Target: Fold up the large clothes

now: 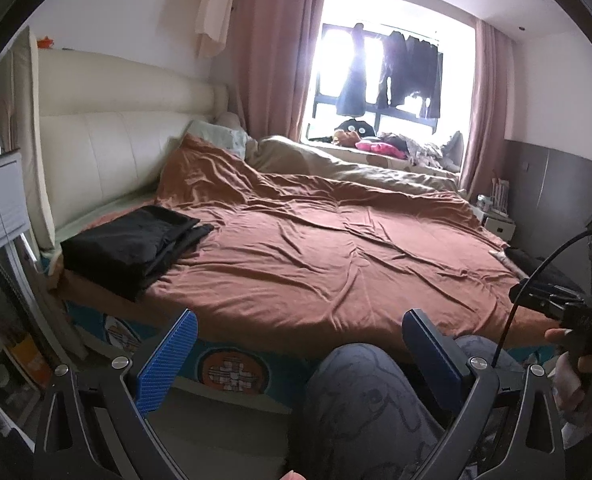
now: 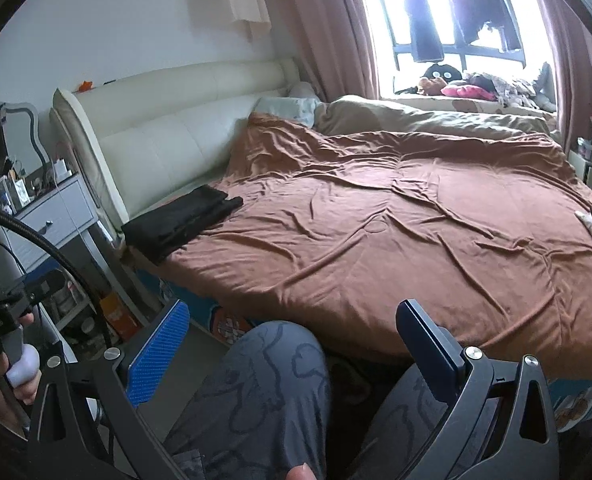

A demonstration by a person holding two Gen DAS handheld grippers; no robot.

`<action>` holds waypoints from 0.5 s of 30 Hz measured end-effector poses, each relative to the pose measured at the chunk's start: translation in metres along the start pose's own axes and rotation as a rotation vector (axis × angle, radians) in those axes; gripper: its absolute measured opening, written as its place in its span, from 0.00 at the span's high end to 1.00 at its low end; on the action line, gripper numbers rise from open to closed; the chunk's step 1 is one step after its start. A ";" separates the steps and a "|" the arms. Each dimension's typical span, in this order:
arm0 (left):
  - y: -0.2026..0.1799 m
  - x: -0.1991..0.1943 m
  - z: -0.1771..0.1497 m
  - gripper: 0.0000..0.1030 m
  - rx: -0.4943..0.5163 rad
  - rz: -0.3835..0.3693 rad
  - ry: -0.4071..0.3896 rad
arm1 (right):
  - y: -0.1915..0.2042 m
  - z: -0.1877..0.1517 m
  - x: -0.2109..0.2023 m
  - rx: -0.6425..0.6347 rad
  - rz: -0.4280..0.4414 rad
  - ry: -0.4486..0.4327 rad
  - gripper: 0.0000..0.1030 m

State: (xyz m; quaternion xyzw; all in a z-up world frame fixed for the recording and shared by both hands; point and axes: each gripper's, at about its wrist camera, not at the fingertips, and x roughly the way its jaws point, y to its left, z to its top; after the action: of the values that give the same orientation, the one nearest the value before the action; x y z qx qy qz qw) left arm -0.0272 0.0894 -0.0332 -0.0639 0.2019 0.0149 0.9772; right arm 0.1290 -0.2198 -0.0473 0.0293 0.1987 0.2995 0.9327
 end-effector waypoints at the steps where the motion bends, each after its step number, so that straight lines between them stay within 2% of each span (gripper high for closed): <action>1: -0.001 -0.001 0.000 0.00 0.000 -0.001 0.001 | 0.000 -0.002 0.000 0.000 0.000 -0.002 0.00; 15: -0.003 -0.007 -0.002 0.00 0.013 0.007 -0.004 | 0.000 -0.010 0.006 0.007 0.011 -0.013 0.00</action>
State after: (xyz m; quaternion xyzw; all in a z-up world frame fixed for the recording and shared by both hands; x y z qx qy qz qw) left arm -0.0341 0.0859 -0.0320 -0.0569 0.2005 0.0173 0.9779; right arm 0.1299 -0.2175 -0.0586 0.0357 0.1935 0.3037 0.9322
